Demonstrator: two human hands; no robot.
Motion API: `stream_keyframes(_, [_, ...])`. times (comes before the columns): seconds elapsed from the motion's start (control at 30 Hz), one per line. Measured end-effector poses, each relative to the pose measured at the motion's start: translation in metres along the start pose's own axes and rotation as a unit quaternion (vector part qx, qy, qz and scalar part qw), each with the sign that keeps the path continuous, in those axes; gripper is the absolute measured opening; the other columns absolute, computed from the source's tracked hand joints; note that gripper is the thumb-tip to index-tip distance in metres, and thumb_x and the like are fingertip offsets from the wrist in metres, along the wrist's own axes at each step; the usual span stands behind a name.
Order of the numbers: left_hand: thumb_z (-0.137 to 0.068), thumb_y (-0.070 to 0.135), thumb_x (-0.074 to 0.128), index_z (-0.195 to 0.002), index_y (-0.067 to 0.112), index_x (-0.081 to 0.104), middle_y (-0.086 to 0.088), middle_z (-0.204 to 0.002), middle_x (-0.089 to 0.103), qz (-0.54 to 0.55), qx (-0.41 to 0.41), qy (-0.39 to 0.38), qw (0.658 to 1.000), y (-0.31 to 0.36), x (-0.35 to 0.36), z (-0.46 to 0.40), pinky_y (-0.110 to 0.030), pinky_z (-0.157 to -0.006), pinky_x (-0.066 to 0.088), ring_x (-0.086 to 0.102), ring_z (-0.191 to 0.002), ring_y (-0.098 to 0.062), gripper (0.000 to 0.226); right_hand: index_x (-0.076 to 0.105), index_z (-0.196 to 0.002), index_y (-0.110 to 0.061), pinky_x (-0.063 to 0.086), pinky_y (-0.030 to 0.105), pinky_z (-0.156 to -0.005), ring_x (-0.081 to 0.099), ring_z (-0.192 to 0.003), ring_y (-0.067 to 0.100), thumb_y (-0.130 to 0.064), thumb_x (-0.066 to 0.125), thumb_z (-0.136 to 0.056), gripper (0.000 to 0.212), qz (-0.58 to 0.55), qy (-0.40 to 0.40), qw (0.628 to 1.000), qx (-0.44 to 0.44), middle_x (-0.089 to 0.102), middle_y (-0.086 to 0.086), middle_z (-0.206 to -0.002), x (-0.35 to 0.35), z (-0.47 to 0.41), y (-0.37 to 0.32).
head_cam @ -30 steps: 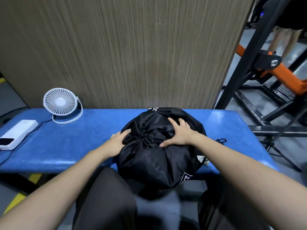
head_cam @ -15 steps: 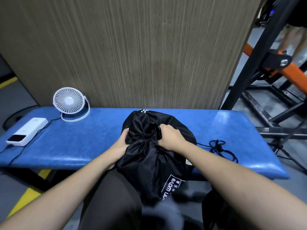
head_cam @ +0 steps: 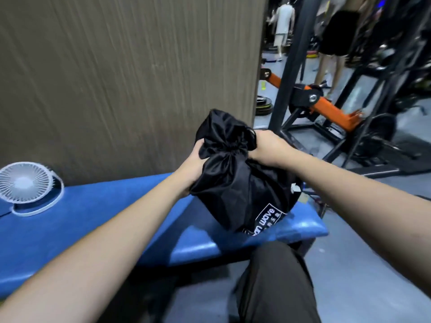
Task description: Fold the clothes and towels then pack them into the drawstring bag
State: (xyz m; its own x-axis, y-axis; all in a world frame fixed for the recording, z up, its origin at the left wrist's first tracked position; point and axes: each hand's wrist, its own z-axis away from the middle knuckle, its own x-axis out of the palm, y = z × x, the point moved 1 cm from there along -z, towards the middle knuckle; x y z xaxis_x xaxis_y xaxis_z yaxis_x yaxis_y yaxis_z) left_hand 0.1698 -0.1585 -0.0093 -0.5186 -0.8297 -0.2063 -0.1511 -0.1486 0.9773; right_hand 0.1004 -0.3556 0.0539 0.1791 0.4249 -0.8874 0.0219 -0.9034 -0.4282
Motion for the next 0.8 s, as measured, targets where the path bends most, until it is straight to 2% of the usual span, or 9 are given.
stream_keyframes(0.13, [-0.093,0.036,0.067,-0.134,0.021,0.042,0.007,-0.117,0.061,-0.005,-0.001,-0.020,1.000,-0.001,0.059,-0.033,-0.026,-0.085,0.048,0.061,-0.112,-0.018,0.050,0.062,-0.098,-0.015,0.052,0.040,-0.079,0.064,-0.100,0.031,-0.040,0.068,-0.084,0.029,0.040,0.012,0.998,0.041,0.070,0.009,-0.106,-0.022,0.012,0.054])
stream_keyframes(0.23, [-0.090,0.027,0.072,-0.139,0.017,0.038,0.001,-0.119,0.061,-0.026,-0.049,-0.023,0.998,-0.035,0.093,-0.033,-0.028,-0.091,0.043,0.058,-0.113,-0.020,0.061,0.061,-0.098,-0.017,0.053,0.043,-0.086,0.063,-0.104,0.032,-0.047,0.066,-0.082,0.034,0.043,-0.024,0.996,0.074,0.069,0.009,-0.109,0.010,0.020,0.101])
stream_keyframes(0.27, [-0.086,0.033,0.074,-0.141,0.018,0.036,-0.004,-0.126,0.058,-0.069,-0.066,-0.027,0.995,-0.054,0.102,-0.028,-0.028,-0.095,0.041,0.055,-0.118,-0.023,0.069,0.061,-0.103,-0.018,0.052,0.045,-0.090,0.061,-0.110,0.033,-0.047,0.065,-0.085,0.034,0.060,-0.056,0.993,0.091,0.065,0.010,-0.114,0.029,0.026,0.117])
stream_keyframes(0.33, [-0.085,0.045,0.063,-0.150,0.020,0.029,-0.016,-0.145,0.040,-0.172,-0.127,-0.027,0.977,-0.090,0.115,-0.022,-0.036,-0.109,0.035,0.044,-0.133,-0.033,0.078,0.055,-0.130,-0.026,0.041,0.052,-0.103,0.046,-0.128,0.032,-0.052,0.059,-0.090,0.048,0.104,-0.131,0.978,0.124,0.052,0.008,-0.135,0.072,0.036,0.145])
stream_keyframes(0.4, [-0.098,0.029,0.047,-0.156,0.024,0.021,-0.023,-0.152,0.023,-0.219,-0.171,0.003,0.961,-0.116,0.121,-0.021,-0.042,-0.117,0.027,0.034,-0.139,-0.040,0.064,0.040,-0.145,-0.036,0.029,0.057,-0.107,0.032,-0.138,0.030,-0.061,0.050,-0.092,0.060,0.122,-0.150,0.971,0.142,0.040,0.002,-0.145,0.093,0.038,0.158])
stream_keyframes(0.5, [-0.101,0.023,0.042,-0.157,0.026,0.018,-0.024,-0.152,0.020,-0.245,-0.178,0.007,0.953,-0.122,0.119,-0.026,-0.045,-0.116,0.028,0.035,-0.137,-0.044,0.061,0.033,-0.149,-0.038,0.027,0.058,-0.108,0.030,-0.138,0.030,-0.064,0.047,-0.092,0.064,0.131,-0.155,0.969,0.137,0.037,0.002,-0.147,0.093,0.030,0.160])
stream_keyframes(0.63, [-0.087,0.051,0.048,-0.155,0.037,0.018,-0.021,-0.145,0.031,-0.242,-0.151,-0.034,0.958,-0.102,0.107,-0.018,-0.037,-0.115,0.031,0.038,-0.135,-0.034,0.075,0.035,-0.149,-0.034,0.030,0.056,-0.106,0.034,-0.136,0.029,-0.056,0.053,-0.091,0.065,0.111,-0.126,0.978,0.123,0.040,0.002,-0.145,0.090,0.035,0.164])
stream_keyframes(0.73, [-0.093,0.049,0.060,-0.152,0.044,0.021,-0.009,-0.136,0.034,-0.232,-0.109,-0.027,0.966,-0.090,0.089,-0.003,-0.029,-0.108,0.032,0.048,-0.125,-0.026,0.071,0.040,-0.146,-0.031,0.033,0.044,-0.112,0.042,-0.134,0.025,-0.041,0.065,-0.089,0.063,-0.016,-0.107,0.990,0.090,0.044,0.004,-0.140,0.073,0.043,0.162])
stream_keyframes(0.8, [-0.090,0.052,0.062,-0.151,0.044,0.021,-0.006,-0.136,0.034,-0.255,-0.092,-0.022,0.962,-0.081,0.069,0.009,-0.033,-0.111,0.035,0.053,-0.122,-0.026,0.075,0.043,-0.144,-0.029,0.031,0.037,-0.115,0.044,-0.134,0.023,-0.035,0.067,-0.090,0.059,-0.069,-0.075,0.992,0.073,0.045,0.005,-0.140,0.051,0.049,0.156])
